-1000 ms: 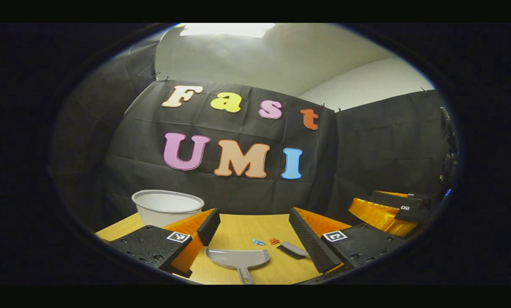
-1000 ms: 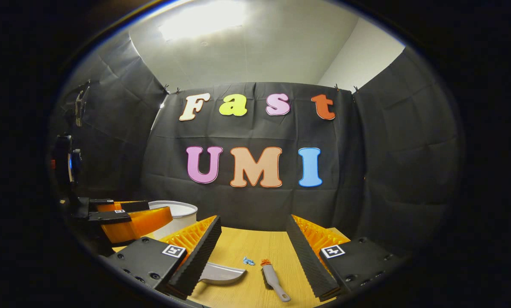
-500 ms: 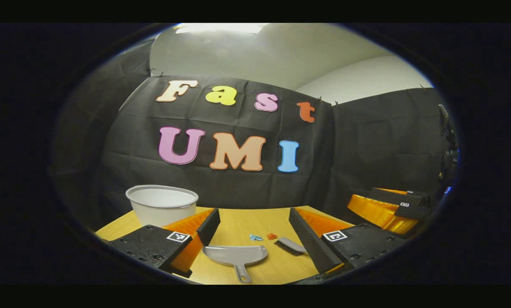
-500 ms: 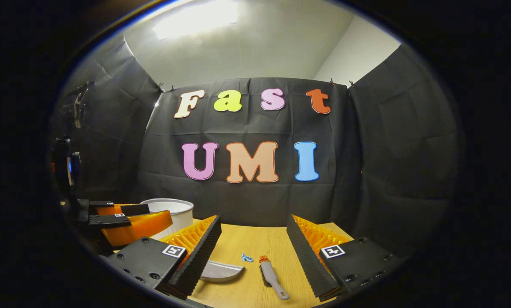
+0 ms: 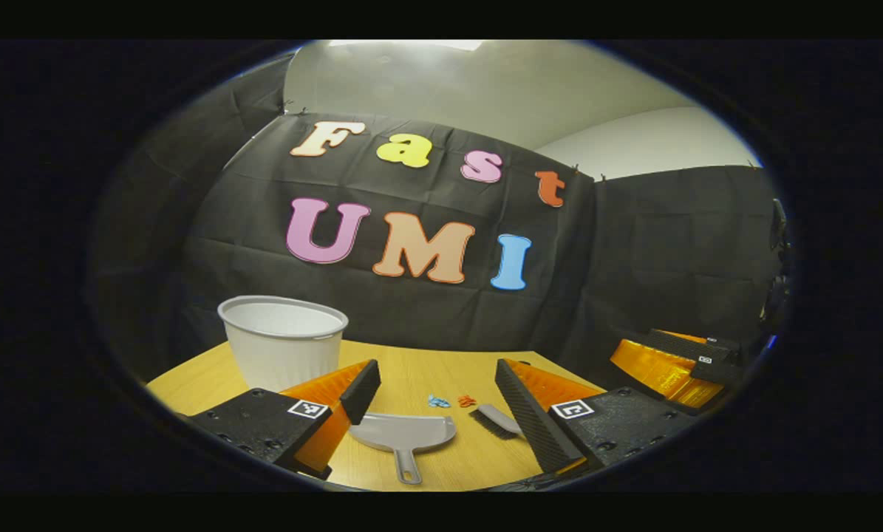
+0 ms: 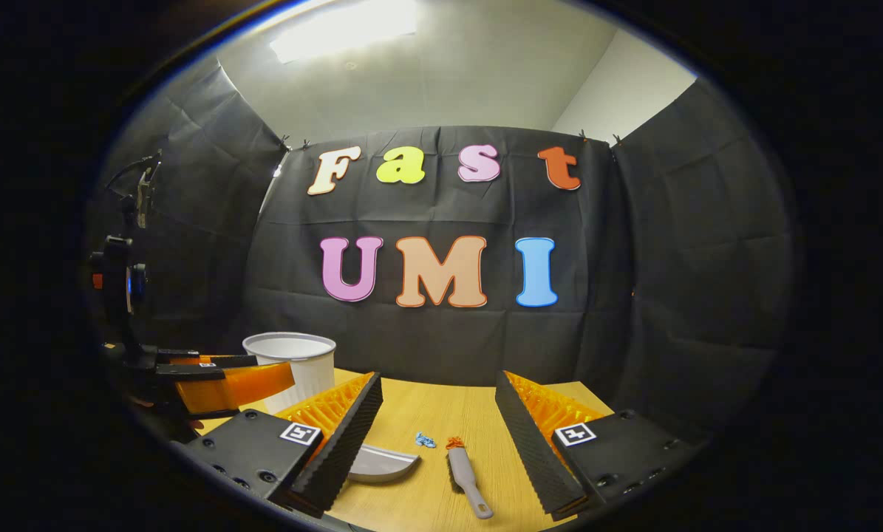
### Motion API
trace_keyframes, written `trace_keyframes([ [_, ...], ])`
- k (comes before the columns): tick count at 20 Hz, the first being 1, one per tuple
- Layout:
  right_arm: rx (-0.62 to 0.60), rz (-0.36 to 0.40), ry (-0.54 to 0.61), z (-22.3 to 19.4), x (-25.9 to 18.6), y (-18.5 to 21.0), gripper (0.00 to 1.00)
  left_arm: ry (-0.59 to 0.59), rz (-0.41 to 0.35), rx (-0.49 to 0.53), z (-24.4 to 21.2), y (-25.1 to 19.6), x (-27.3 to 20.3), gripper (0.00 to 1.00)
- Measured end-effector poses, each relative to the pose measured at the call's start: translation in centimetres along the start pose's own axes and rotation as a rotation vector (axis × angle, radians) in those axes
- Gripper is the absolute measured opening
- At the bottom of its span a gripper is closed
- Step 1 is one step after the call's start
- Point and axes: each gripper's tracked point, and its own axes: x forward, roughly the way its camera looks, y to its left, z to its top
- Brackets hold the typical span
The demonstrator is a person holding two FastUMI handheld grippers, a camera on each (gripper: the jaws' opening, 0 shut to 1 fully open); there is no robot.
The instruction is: Pick up the small broom and dustpan from the desktop, sweep the trash into the dustpan with the broom, and then empty the trash into the garbage bin.
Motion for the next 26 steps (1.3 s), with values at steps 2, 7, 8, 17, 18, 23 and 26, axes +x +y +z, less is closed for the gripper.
trace_keyframes([
  [2,0.022,0.023,0.059,-1.7,1.3,-0.4,0.99,0.047,0.003,0.019,-1.6,0.4,0.6,0.93],
  [7,0.035,0.05,0.385,-10.8,4.9,-3.0,0.99,0.268,0.024,0.0,-9.1,0.9,1.9,0.92],
  [8,0.049,0.057,0.452,-12.7,5.5,-3.4,0.99,0.32,0.03,-0.028,-10.8,0.8,2.1,0.94],
  [17,0.081,0.119,0.948,-21.5,7.8,-3.5,0.99,0.84,0.132,-0.02,-21.1,2.0,1.7,0.96],
  [18,0.077,0.126,0.977,-21.5,7.9,-3.3,0.99,0.869,0.138,-0.025,-21.2,1.9,1.8,0.96],
  [23,0.002,0.144,1.099,-24.8,8.0,-3.1,0.99,0.982,0.181,-0.004,-20.7,2.0,2.4,0.96],
  [26,-0.025,0.161,1.181,-26.6,7.6,-2.9,0.96,1.063,0.178,0.008,-20.9,1.8,2.2,0.93],
])
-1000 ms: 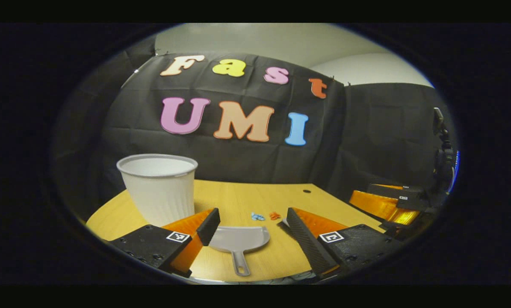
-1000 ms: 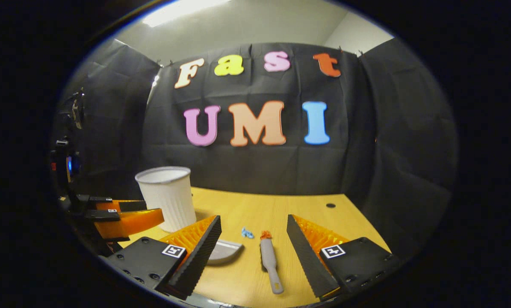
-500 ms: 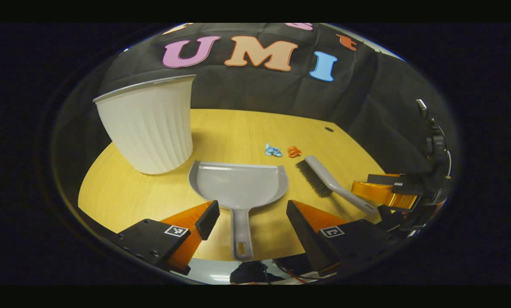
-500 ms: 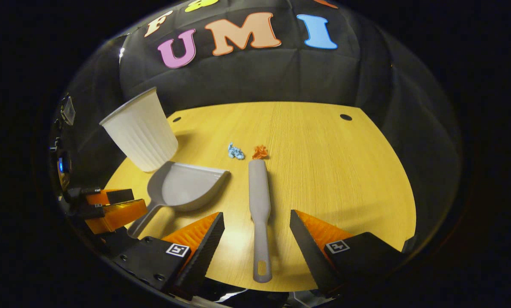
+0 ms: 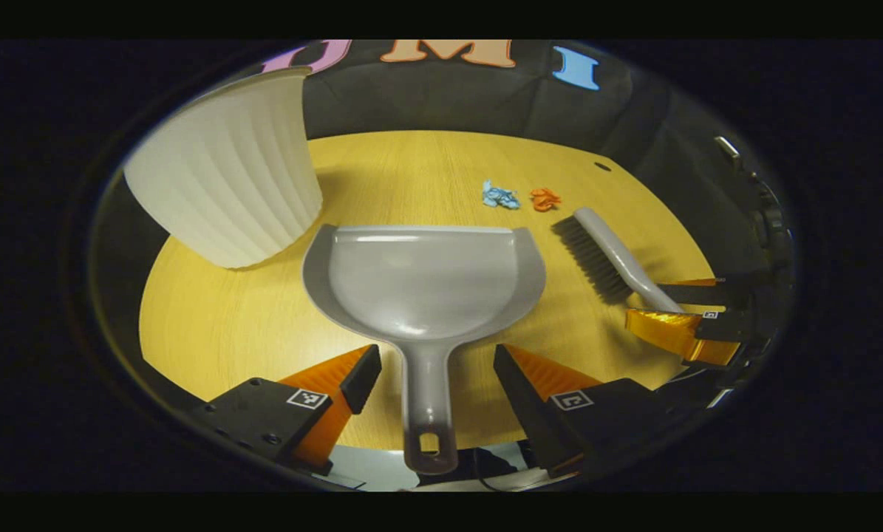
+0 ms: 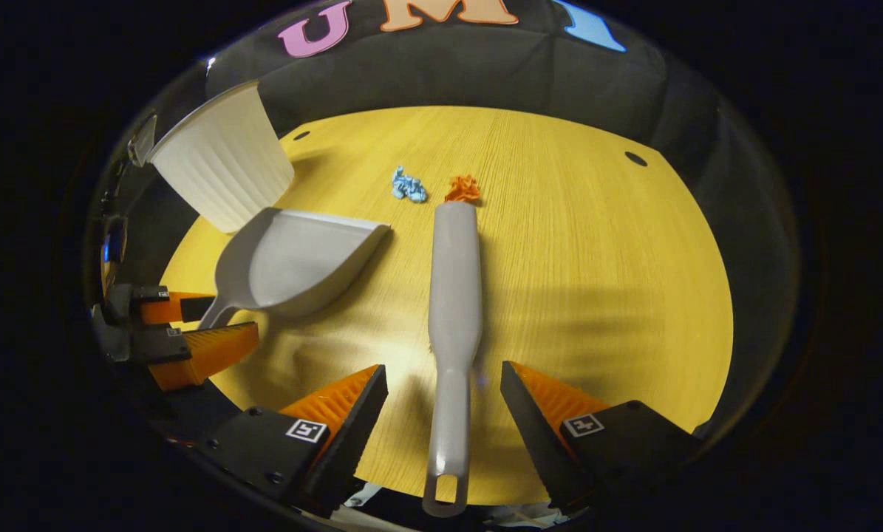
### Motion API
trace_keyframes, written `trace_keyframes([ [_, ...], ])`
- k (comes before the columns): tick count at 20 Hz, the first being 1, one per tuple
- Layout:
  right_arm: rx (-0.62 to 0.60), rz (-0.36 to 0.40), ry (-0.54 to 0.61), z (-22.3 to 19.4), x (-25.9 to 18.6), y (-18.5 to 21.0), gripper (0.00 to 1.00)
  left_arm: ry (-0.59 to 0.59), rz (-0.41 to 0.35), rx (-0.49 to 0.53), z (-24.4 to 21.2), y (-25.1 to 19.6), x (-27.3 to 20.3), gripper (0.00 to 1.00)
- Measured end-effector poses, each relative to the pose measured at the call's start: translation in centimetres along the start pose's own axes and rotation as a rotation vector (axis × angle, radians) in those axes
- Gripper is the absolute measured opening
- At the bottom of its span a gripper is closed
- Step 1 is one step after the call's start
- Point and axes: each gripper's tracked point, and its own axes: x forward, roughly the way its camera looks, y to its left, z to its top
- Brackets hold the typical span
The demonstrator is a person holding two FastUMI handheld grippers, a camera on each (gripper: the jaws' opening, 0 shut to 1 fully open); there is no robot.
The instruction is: Pick up the small broom and dustpan from the desktop, sweep the trash into the dustpan with the broom, and then empty the trash into the garbage bin.
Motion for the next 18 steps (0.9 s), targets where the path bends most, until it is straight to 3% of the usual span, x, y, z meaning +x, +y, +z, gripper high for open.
trace_keyframes([
  [2,-0.01,0.002,0.023,-0.2,0.6,0.2,0.98,0.023,0.005,0.009,-0.6,0.0,0.6,0.83],
  [3,-0.01,0.004,0.03,-0.2,0.7,0.3,0.91,0.035,0.008,0.018,-1.0,0.0,1.3,0.76],
  [4,-0.008,0.003,0.033,-0.3,1.0,0.3,0.73,0.049,0.011,0.027,-1.2,0.2,1.7,0.72],
  [6,0.004,0.006,0.062,-0.8,1.3,0.4,0.41,0.063,0.027,0.03,-1.5,0.7,2.1,0.57],
  [7,0.012,0.004,0.065,-0.6,1.0,0.4,0.37,0.062,0.021,0.013,-1.5,0.8,1.8,0.35],
  [10,0.022,0.022,0.092,-1.0,1.2,0.5,0.28,0.103,-0.005,0.011,-1.9,1.0,2.0,0.32],
  [18,-0.006,0.069,0.095,-0.8,1.1,0.7,0.22,0.102,-0.045,0.107,-1.4,1.1,2.0,0.28],
])
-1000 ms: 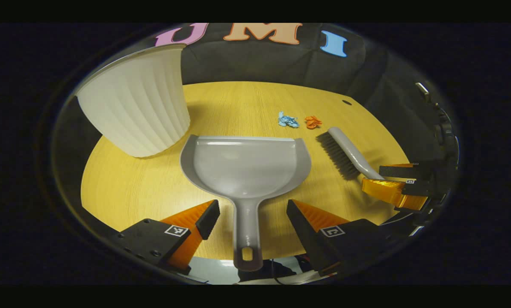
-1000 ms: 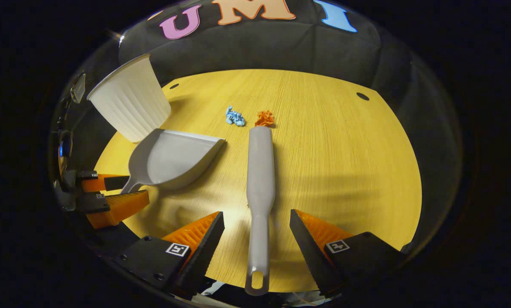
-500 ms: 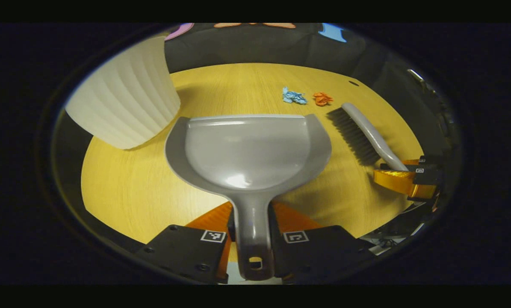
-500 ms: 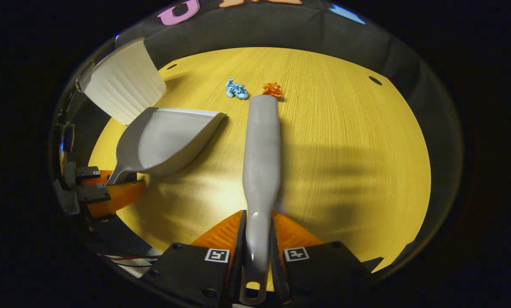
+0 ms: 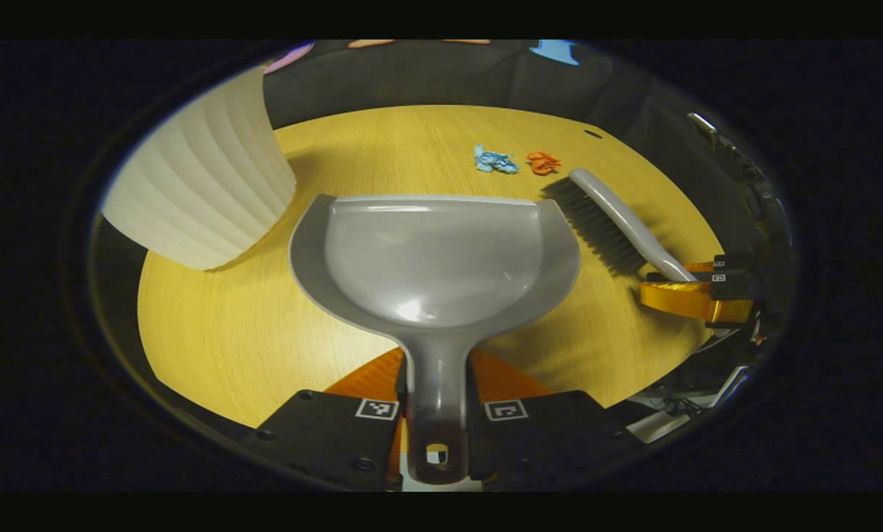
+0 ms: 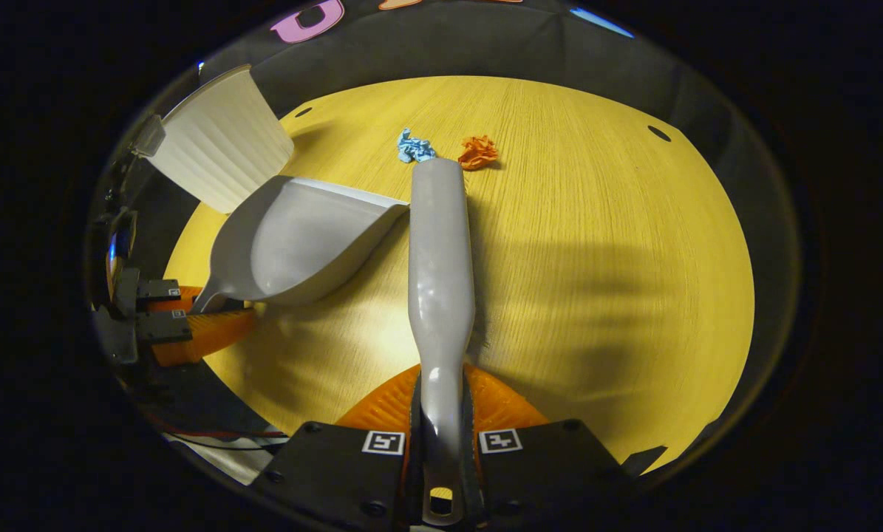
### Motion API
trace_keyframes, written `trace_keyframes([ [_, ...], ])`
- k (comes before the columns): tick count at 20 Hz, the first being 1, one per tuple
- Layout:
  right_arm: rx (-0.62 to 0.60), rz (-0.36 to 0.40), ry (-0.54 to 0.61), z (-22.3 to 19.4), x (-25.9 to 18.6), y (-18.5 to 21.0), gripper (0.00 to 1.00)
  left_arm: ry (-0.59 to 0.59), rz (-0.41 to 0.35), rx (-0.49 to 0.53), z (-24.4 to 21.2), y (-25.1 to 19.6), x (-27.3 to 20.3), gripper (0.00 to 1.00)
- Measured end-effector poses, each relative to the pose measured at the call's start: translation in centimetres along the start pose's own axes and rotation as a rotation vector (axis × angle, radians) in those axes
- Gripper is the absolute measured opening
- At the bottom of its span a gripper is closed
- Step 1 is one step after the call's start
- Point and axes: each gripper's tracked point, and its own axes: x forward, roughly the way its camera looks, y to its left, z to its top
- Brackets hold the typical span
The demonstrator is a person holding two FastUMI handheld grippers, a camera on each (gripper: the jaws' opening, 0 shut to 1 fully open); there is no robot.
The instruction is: Pick up the small broom and dustpan from the desktop, sweep the trash into the dustpan with the broom, and then empty the trash into the garbage bin.
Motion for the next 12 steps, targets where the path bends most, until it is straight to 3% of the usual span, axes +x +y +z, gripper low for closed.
trace_keyframes([
  [4,0.021,0.044,-0.049,1.5,-1.8,-1.0,0.18,-0.038,-0.087,0.098,1.2,0.7,-1.6,0.26],
  [9,-0.004,-0.063,-0.122,7.4,-4.5,-6.0,0.16,-0.04,-0.099,0.265,4.9,4.2,-2.5,0.26],
  [12,-0.053,-0.163,-0.081,10.1,-3.4,-9.2,0.16,-0.035,-0.085,0.407,7.0,5.5,-2.0,0.25],
])
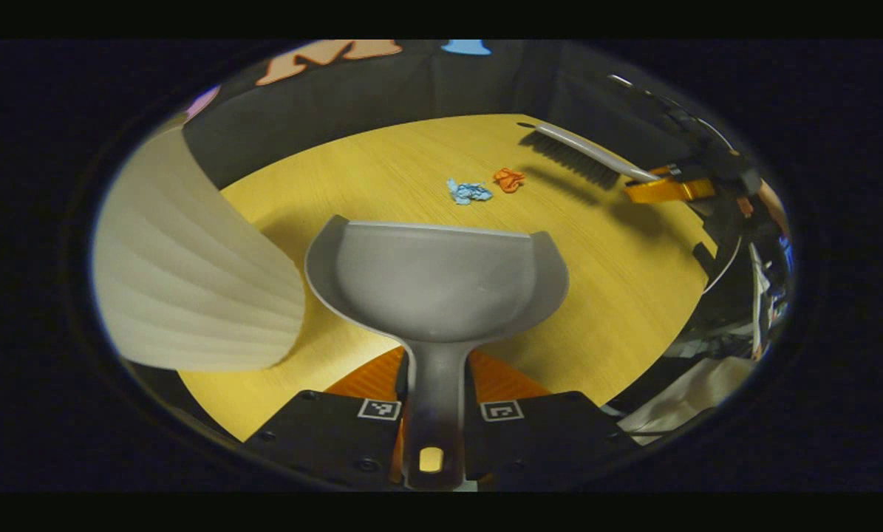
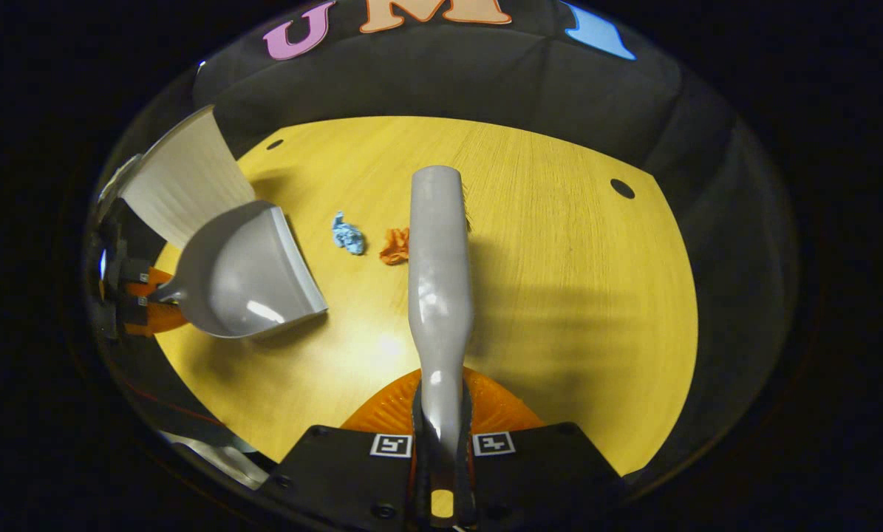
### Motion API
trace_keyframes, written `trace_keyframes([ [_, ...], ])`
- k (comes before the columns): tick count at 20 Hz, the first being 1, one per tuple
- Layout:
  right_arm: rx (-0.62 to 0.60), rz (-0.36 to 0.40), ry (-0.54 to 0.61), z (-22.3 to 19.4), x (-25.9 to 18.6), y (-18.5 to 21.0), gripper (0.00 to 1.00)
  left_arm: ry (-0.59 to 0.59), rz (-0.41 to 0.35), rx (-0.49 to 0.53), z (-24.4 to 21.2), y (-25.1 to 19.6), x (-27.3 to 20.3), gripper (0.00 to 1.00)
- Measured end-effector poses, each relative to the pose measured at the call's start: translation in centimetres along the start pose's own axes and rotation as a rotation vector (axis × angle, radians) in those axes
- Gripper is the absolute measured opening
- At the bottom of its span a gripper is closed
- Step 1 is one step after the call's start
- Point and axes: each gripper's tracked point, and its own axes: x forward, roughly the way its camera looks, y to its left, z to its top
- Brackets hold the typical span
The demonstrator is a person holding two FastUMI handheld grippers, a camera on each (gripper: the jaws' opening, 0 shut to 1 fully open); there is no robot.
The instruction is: Pick up the small broom and dustpan from the desktop, sweep the trash into the dustpan with the broom, and then empty the trash into the garbage bin.
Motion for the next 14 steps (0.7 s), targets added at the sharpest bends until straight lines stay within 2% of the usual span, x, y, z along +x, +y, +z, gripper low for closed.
trace_keyframes([
  [3,-0.054,-0.026,0.057,1.6,2.4,0.0,0.16,0.022,-0.034,0.04,0.4,0.3,1.4,0.24],
  [7,-0.222,-0.054,0.113,2.9,4.1,0.7,0.16,0.052,-0.045,0.042,-0.6,0.5,2.5,0.25],
  [12,-0.476,-0.014,0.105,5.0,4.0,4.1,0.15,0.066,-0.051,0.053,-1.6,0.2,3.4,0.24],
  [14,-0.543,0.013,0.115,5.1,3.9,5.8,0.16,0.065,-0.055,0.04,-1.7,0.5,3.4,0.24],
])
